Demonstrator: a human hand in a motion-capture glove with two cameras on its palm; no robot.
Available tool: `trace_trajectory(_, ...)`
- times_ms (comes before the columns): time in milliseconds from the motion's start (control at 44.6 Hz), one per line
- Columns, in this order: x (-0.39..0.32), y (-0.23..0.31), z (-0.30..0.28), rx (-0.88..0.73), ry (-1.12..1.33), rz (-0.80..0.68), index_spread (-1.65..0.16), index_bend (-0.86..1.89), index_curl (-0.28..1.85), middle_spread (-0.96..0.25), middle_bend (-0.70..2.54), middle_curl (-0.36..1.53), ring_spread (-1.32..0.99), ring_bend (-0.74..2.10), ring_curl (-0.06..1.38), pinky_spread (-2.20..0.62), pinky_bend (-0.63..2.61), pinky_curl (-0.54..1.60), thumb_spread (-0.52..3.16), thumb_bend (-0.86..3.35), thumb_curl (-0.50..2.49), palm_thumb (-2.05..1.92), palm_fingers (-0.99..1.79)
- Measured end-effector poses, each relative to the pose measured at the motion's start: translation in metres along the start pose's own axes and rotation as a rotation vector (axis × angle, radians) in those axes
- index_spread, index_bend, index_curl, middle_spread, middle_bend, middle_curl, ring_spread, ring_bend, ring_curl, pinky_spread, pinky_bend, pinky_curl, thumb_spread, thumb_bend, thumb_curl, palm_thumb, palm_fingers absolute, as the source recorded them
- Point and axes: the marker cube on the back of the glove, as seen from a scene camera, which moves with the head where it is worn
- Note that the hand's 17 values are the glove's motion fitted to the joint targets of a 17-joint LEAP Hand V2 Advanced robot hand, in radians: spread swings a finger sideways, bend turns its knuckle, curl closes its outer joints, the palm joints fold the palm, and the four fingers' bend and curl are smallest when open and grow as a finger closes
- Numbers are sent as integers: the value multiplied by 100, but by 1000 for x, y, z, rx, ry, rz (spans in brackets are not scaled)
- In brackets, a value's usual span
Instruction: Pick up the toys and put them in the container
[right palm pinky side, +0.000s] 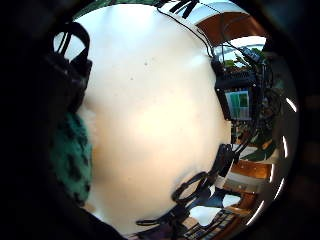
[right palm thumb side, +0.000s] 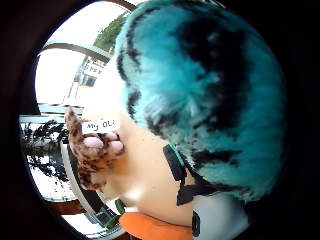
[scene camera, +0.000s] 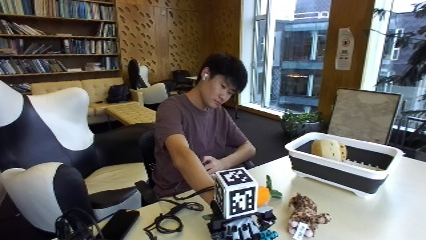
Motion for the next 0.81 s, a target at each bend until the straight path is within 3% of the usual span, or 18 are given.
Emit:
trace_trajectory(135,-3,-2,-17,-7,-52,-52,-23,30,15,-22,94,57,-29,119,43,-24,79,32,124,11,35,26,97)
trace_trajectory(269,-14,3,-68,36,-110,-104,-27,50,23,-25,104,65,-32,123,49,-31,87,38,106,19,47,49,121)
trace_trajectory(539,-73,26,-233,283,-158,-255,-28,90,42,-22,124,76,-35,129,55,-36,89,43,80,15,60,55,117)
trace_trajectory(808,-204,79,-310,368,-181,-461,-27,104,55,-19,132,81,-35,134,59,-37,93,46,65,12,71,57,110)
